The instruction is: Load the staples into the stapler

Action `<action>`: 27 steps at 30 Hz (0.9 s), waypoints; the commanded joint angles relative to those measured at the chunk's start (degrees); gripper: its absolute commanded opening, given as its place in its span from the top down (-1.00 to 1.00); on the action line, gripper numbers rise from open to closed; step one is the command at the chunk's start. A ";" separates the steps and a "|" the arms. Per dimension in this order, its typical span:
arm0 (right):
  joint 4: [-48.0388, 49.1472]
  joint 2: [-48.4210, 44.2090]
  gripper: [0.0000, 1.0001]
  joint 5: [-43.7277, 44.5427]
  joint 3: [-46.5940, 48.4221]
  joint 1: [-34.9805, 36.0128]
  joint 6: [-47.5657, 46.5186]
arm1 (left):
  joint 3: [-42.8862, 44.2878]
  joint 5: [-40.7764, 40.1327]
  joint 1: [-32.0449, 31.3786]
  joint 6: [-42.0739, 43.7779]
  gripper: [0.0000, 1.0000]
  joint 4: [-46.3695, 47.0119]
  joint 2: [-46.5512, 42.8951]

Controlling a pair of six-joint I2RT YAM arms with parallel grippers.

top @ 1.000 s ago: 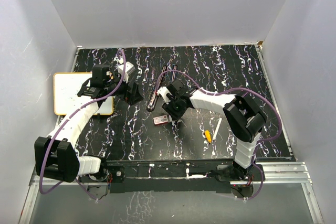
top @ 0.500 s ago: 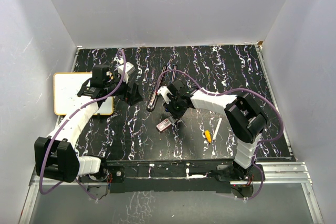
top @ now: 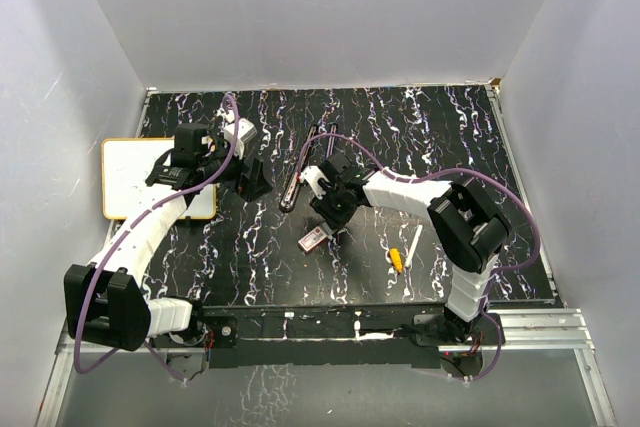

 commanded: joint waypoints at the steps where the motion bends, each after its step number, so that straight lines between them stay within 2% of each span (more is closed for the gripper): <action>1: 0.39 -1.77 0.27 -0.80 0.94 0.14 -0.59 | 0.09 1.85 -0.32 0.90 -0.95 -0.31 -2.24; 4: 0.62 -1.85 0.23 -0.73 0.32 0.40 -0.59 | 0.03 1.78 -0.27 0.85 -0.95 -0.32 -2.30; 11: 3.05 -2.53 0.19 5.59 -2.77 2.43 -1.82 | -0.17 1.89 -0.20 1.11 -0.95 -0.33 -2.39; 27: 4.05 -2.58 0.49 5.96 -1.00 2.51 -3.03 | -0.04 2.10 -0.29 1.26 -0.95 -0.50 -2.26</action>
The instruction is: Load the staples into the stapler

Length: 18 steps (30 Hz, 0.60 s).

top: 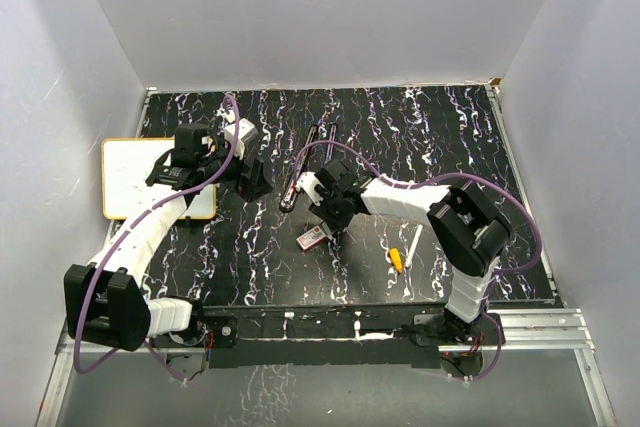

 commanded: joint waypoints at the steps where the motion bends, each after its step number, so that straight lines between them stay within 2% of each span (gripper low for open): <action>1: 1.16 -1.74 0.50 1.26 1.91 0.06 -0.51 | -0.09 1.92 -0.20 0.85 -0.95 -0.50 -2.22; 18: -0.60 -5.48 0.61 -3.10 3.69 -0.11 -1.31 | -0.25 2.03 -0.22 1.23 -0.95 -0.59 -2.59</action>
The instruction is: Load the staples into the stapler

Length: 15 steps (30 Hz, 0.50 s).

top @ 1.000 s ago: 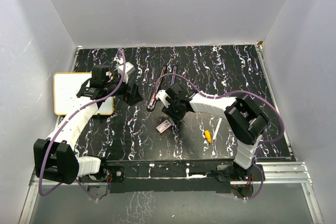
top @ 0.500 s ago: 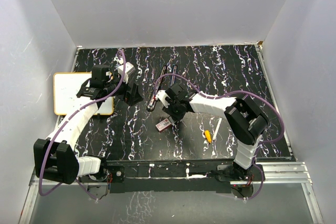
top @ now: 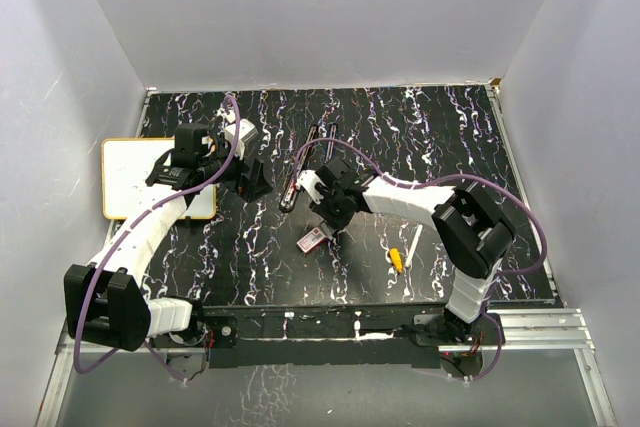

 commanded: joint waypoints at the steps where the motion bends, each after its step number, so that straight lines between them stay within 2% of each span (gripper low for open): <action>1: 0.66 -4.74 0.61 -3.66 3.07 -0.07 -1.33 | -0.26 2.01 -0.22 0.75 -0.95 -0.52 -2.61; 8: 0.31 -2.68 0.63 -10.25 3.94 -0.02 -1.84 | -0.07 2.15 -0.22 0.70 -0.95 -0.52 -2.28; 15: 0.37 -1.14 0.64 -9.46 5.13 -0.09 -2.32 | 0.01 1.22 -0.19 0.77 -0.95 -0.77 -2.76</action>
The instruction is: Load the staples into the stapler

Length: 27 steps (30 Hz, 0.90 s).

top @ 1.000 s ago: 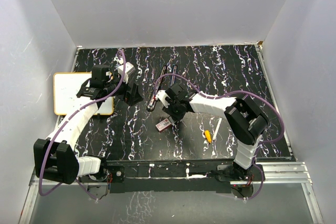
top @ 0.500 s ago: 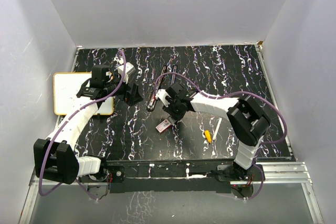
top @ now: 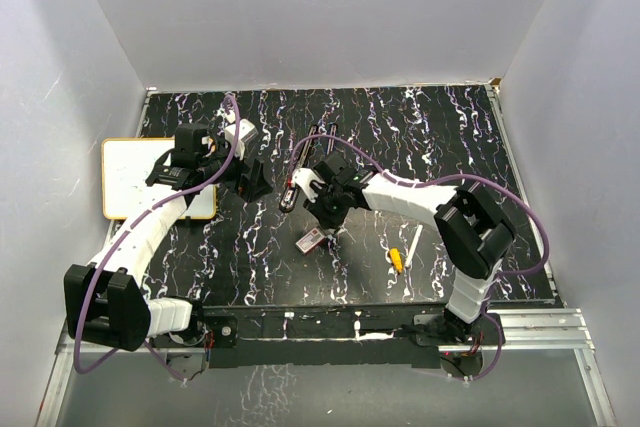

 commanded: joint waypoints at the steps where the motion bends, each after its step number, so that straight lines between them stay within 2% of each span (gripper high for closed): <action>1: 1.14 -0.90 0.64 -0.46 2.54 -0.07 -1.19 | -0.06 0.21 -0.21 0.66 -0.95 -0.51 -2.88; 16: -1.30 -14.32 0.64 2.15 -6.41 -2.69 -6.17 | 0.85 -3.07 -0.18 0.72 -0.95 -0.14 -3.63; 21: -1.10 -15.68 0.63 1.49 -10.83 -6.50 -7.35 | 0.63 -1.32 -0.17 0.56 -0.95 0.05 -3.61; 27: 0.71 -14.52 0.63 -1.62 -11.88 -6.92 -6.31 | 0.58 -1.05 -0.20 0.23 -0.95 0.22 -3.51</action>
